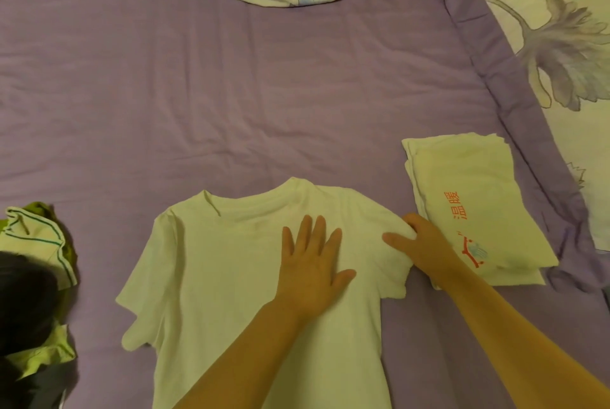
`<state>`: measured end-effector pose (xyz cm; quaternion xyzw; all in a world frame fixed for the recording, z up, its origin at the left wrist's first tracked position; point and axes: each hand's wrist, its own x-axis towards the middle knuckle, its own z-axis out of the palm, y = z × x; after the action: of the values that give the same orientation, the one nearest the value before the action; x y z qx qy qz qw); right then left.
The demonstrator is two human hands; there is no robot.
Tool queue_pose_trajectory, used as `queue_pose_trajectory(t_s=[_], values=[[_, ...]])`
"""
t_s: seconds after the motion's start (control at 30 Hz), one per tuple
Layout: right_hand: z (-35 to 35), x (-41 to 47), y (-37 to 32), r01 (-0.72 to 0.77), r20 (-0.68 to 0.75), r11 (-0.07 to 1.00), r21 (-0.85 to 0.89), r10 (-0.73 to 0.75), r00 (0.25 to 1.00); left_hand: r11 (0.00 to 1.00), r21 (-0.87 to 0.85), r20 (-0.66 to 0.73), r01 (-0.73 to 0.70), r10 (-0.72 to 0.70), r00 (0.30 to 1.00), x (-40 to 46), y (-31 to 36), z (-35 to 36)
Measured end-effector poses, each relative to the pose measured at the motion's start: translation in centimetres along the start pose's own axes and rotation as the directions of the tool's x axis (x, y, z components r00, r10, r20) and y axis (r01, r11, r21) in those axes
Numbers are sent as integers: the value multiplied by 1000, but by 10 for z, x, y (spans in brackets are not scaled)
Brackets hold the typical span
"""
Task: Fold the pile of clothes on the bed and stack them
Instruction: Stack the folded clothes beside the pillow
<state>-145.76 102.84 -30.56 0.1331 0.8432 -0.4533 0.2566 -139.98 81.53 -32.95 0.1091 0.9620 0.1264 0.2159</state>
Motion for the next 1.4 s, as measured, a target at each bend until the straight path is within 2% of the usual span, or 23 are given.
queue_pose_trajectory(t_s=[0.1,0.17,0.2,0.27,0.37,0.53,0.6,0.67,0.7,0.73,0.77,0.8,0.83,0.93,1.0,1.07,1.13,1.23,1.33,1.4], values=[[0,-5,-2,-32,-44,983,183,41,998,999,-3,10,-47,47,999,-13,17,7],[0,-12,-1,-77,4,933,352,81,997,999,2,21,-50,50,999,-17,25,14],[0,-17,0,-93,57,925,368,77,995,999,10,25,-42,42,999,-18,28,17],[4,-24,6,-128,126,948,291,95,988,999,47,44,-16,13,999,-17,30,23],[11,-30,12,-129,14,982,138,128,992,997,73,63,18,-22,998,-13,31,28],[22,-34,4,4,-124,993,117,11,992,995,100,94,12,-21,995,-11,34,23],[29,-36,0,8,-124,991,130,8,992,1000,11,62,-1,0,998,-13,31,17],[38,-38,-7,7,-62,970,244,9,998,971,-237,-63,23,-39,997,-15,27,6],[43,-39,-10,3,-22,950,311,4,1000,895,-442,-96,67,-122,988,-14,26,0],[47,-40,-13,-2,10,938,347,-2,1000,744,-655,-56,131,-221,974,-13,26,-8],[52,-40,-15,-16,40,937,349,3,999,526,-830,34,186,-285,958,-12,26,-15],[57,-41,-17,-49,68,937,347,27,997,311,-924,125,223,-305,944,-9,25,-20],[59,-41,-18,-94,96,929,357,63,993,200,-949,177,245,-305,936,-7,24,-22],[57,-41,-19,-155,152,818,554,84,985,213,-935,217,286,-296,930,-1,22,-22],[53,-43,-19,-116,98,759,641,68,993,197,-929,236,312,-332,913,5,23,-21],[52,-43,-17,-72,8,807,586,83,996,210,-918,235,335,-393,889,12,24,-22],[56,-43,-13,-60,-61,862,504,104,993,286,-895,200,341,-427,882,23,27,-21],[65,-46,-9,-51,-148,890,453,131,980,424,-840,159,339,-405,900,37,32,-22],[70,-51,-4,10,-256,954,301,71,964,487,-831,19,269,-458,889,41,28,-20],[75,-52,-2,38,-253,978,204,15,967,498,-833,-45,243,-499,866,37,21,-17]])
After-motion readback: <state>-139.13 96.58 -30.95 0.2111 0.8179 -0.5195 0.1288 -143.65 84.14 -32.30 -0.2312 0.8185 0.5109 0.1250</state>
